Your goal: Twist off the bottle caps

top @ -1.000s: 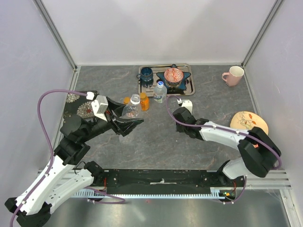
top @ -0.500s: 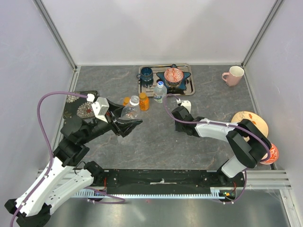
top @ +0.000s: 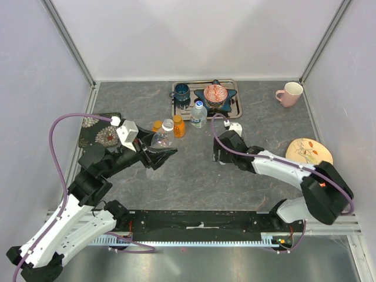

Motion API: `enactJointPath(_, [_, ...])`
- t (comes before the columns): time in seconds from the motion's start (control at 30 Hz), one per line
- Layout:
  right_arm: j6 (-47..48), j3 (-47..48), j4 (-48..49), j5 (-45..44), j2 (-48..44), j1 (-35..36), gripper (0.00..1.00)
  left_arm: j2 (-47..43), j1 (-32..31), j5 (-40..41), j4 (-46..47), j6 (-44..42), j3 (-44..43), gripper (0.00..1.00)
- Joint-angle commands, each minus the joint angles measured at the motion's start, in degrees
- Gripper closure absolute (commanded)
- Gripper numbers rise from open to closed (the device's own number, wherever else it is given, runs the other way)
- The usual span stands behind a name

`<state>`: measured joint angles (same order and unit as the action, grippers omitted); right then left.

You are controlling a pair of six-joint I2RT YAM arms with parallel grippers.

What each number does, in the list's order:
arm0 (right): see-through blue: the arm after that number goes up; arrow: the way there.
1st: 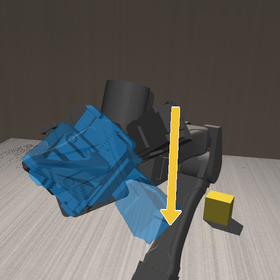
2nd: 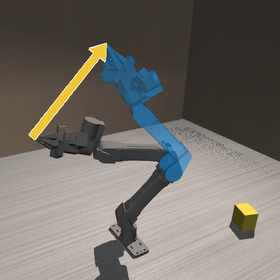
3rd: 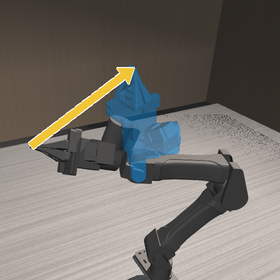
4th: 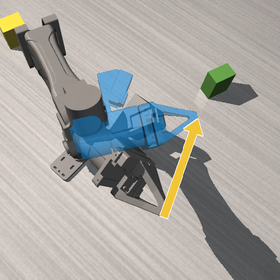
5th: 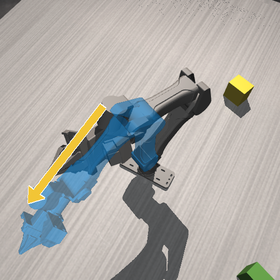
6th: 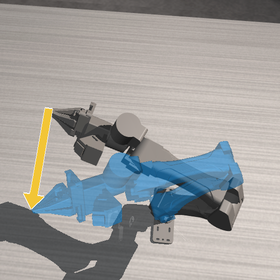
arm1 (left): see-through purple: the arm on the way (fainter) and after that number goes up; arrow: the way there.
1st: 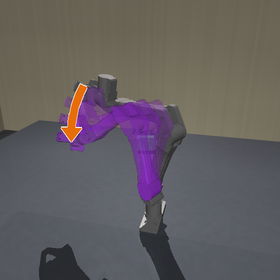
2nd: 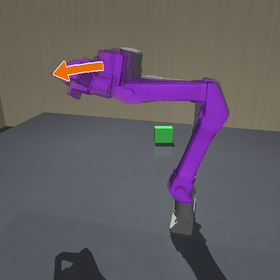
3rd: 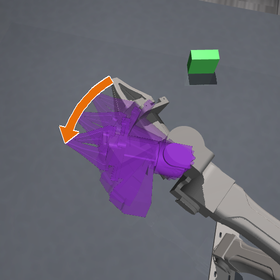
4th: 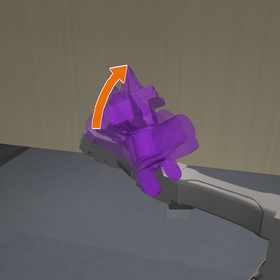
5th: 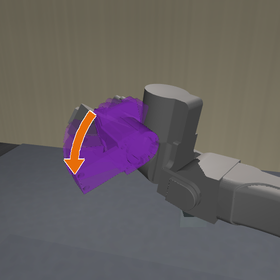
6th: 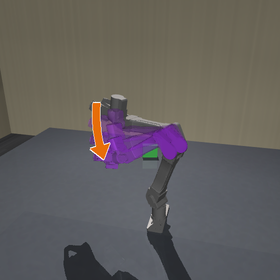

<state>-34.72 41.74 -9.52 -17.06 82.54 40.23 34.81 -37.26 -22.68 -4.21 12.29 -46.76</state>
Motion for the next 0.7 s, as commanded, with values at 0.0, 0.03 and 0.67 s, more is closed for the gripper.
enactJointPath(0.0, [-0.4, 7.4, -4.6, -1.1, -8.6, 0.0, 0.17, 0.7, 0.1, 1.8, 1.8, -1.7, -0.4, 0.5])
enactJointPath(0.03, [-0.3, 8.7, -7.5, -1.9, -9.9, 0.0, 0.17, 0.9, 0.1, 1.8, 1.9, -1.7, -0.5, 0.5])
enactJointPath(0.67, [1.0, 30.3, -1.5, 30.2, -24.4, 0.3, 0.14, 23.2, -0.4, -22.2, 4.0, -0.7, -11.5, 0.5])
